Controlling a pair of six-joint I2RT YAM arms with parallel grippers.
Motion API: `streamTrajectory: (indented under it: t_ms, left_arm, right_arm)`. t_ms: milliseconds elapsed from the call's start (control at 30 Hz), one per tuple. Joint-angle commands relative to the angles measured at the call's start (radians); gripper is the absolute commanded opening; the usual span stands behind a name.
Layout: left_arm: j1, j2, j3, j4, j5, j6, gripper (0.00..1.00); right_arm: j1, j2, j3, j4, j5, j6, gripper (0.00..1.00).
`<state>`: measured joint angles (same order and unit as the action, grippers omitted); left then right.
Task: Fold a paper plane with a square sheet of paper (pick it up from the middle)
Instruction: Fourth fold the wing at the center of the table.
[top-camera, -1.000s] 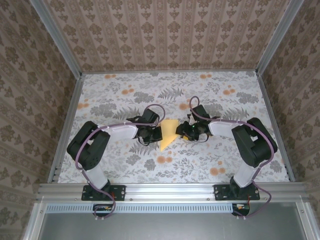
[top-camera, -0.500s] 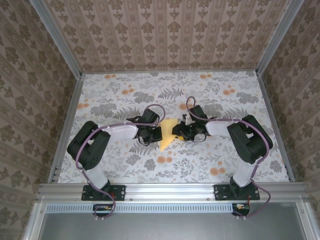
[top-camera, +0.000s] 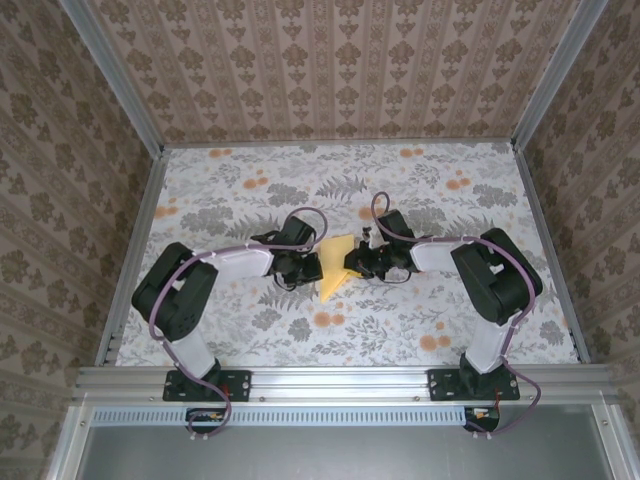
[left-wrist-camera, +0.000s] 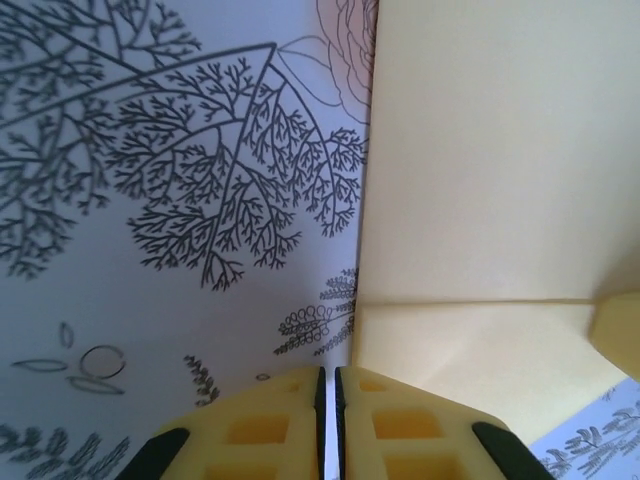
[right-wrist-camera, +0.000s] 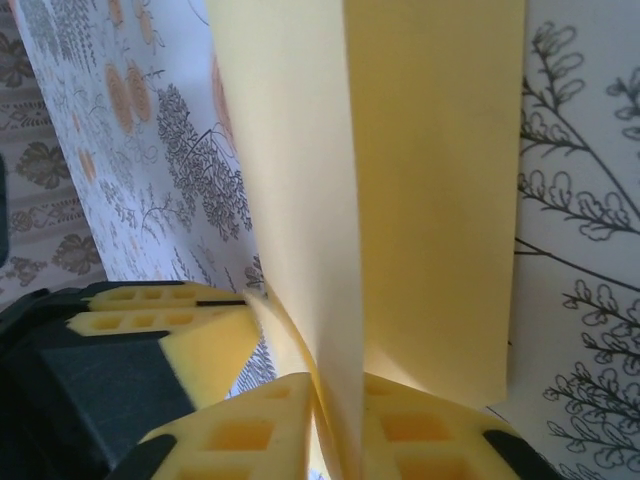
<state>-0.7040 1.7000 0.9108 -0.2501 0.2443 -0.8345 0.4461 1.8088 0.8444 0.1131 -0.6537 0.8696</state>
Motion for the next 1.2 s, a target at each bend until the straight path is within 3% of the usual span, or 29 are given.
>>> streamTrajectory:
  t_ms: [0,200,400,500,667,967,1167]
  left_arm:
    - [0.014,-0.071,0.019,-0.041,-0.020,0.033,0.19]
    - [0.027,-0.182,-0.015,-0.038,-0.034,0.085,0.38]
    - [0.029,-0.268,-0.049,0.049,0.028,0.198,0.65]
    - [0.013,-0.277,-0.048,0.095,0.076,0.312,0.65]
    - [-0.025,-0.284,-0.028,0.135,0.055,0.453,0.68]
    - [-0.100,-0.209,-0.059,0.289,-0.022,0.671,0.67]
    - [-0.143,-0.160,-0.168,0.515,-0.019,0.810,0.63]
  right_arm:
    - [0.006,-0.005,-0.001,-0.019,-0.007,0.006,0.10]
    - [0.009,-0.132,-0.006,-0.112,0.101,0.009,0.07]
    - [0.037,-0.294,-0.017,-0.244,0.285,0.069,0.05]
    - [0.060,-0.377,-0.024,-0.297,0.398,0.125,0.05]
    - [0.089,-0.447,-0.004,-0.377,0.521,0.247,0.06]
    - [0.128,-0.359,-0.029,-0.322,0.587,0.469,0.06]
    - [0.128,-0.335,-0.065,-0.290,0.584,0.561,0.06]
